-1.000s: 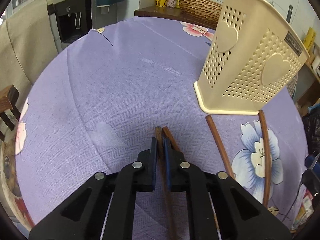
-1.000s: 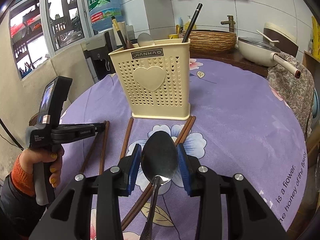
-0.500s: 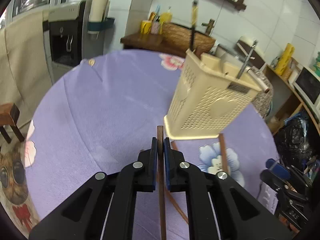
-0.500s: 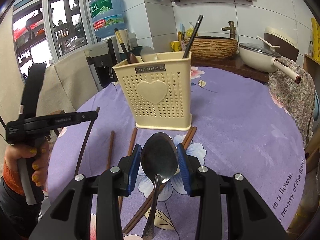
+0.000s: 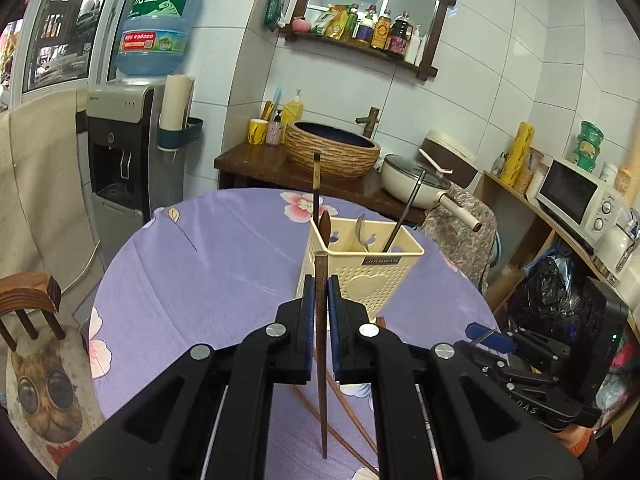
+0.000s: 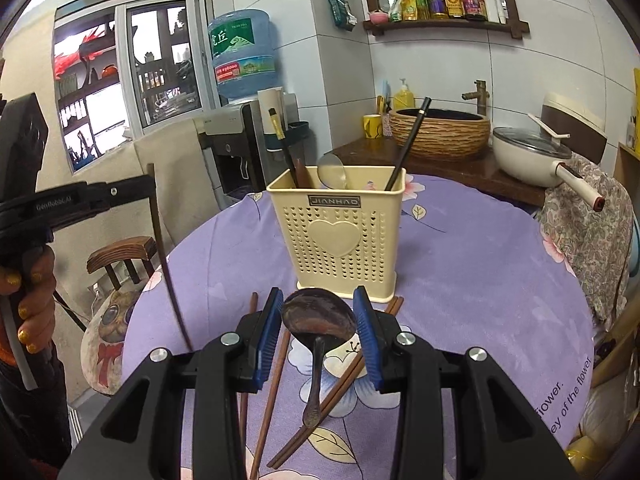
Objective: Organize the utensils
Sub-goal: 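Lift the metal spoon and brown chopstick over the holder with both grippers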
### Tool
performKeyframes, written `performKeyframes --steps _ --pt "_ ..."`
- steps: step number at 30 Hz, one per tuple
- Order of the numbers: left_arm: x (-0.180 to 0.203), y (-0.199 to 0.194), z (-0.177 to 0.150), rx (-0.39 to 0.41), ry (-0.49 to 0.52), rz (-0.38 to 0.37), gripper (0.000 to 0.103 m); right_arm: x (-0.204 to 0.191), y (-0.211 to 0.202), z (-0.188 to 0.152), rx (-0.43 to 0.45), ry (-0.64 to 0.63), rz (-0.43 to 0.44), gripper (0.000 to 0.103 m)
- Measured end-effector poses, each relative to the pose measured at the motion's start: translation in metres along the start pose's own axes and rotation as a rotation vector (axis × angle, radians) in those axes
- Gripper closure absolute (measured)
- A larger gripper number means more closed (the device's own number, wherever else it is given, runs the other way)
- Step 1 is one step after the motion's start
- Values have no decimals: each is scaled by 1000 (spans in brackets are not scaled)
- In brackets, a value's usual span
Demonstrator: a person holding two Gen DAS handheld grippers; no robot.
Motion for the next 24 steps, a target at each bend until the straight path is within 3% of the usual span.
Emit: performKeyframes --steps 9,15,24 --pt "8 -6 20 21 43 -7 97 -8 -3 16 12 -29 28 67" --pt "15 -8 42 35 73 -30 97 -4 -4 44 42 -27 55 67" --pt "34 -8 132 105 76 -83 97 -4 -9 127 156 -56 44 67"
Point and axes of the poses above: each gripper's, at about its wrist camera, not at the fingertips, and y roughly the way its jaws point, x to its right, z to its top, the point moved 5 cm from there along y, roughly the way its jaws point, and after that the axes turned 7 degrees about -z, right-handed, at the moved point
